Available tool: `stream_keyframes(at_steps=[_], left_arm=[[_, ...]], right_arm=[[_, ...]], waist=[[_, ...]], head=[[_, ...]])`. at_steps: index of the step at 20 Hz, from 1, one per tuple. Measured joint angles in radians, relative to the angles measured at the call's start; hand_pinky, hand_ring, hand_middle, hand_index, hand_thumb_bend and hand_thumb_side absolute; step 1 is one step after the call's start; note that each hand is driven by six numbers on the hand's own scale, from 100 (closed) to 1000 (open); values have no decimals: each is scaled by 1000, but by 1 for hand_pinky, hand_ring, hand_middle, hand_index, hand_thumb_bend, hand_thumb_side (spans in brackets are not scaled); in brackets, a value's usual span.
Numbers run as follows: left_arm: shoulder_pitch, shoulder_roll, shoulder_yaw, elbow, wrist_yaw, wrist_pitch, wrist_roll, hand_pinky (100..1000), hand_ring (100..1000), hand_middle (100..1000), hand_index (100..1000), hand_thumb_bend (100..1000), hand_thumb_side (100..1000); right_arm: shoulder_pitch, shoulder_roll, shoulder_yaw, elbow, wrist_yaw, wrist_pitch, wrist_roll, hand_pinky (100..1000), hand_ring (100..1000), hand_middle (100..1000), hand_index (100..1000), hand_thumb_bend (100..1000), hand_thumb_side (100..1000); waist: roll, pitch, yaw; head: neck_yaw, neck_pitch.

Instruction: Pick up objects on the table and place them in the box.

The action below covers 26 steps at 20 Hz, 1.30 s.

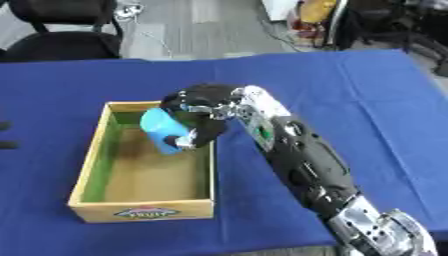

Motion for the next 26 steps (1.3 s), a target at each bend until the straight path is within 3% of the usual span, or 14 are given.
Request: stream_keyframes(at_steps=[6, 12, 13, 15, 26], left_arm=[[0, 0, 0, 0, 0, 1, -1, 572, 719, 796, 864, 481, 1000], [0, 0, 0, 0, 0, 3, -3, 572, 720, 797, 864, 480, 1000], [0, 0, 0, 0, 0, 3, -3, 572, 720, 797, 864, 480, 1000], [0, 0, 0, 0, 0, 3, -3, 572, 720, 797, 863, 479, 1000], [0, 0, 0, 1, 0, 3, -4, 574, 722, 798, 862, 476, 1000]], right_arm=[[7, -4, 0, 0, 2, -8, -6, 718, 830, 893, 985, 477, 892], [8, -9, -7, 0, 2, -10, -8, 719, 828, 888, 984, 472, 886], [8, -9, -8, 0, 2, -9, -10, 720, 827, 887, 983, 420, 914], [10, -13, -18, -11, -4, -4, -16, 722, 824, 875, 976, 446, 872], [118, -96, -130, -291, -146, 109, -108, 723, 809, 837, 954, 409, 841]], waist=[[0, 0, 0], [0, 0, 0], [0, 0, 0], [0, 0, 0], [0, 0, -14]], head=[[0, 0], [0, 0], [0, 0], [0, 0], [9, 0]])
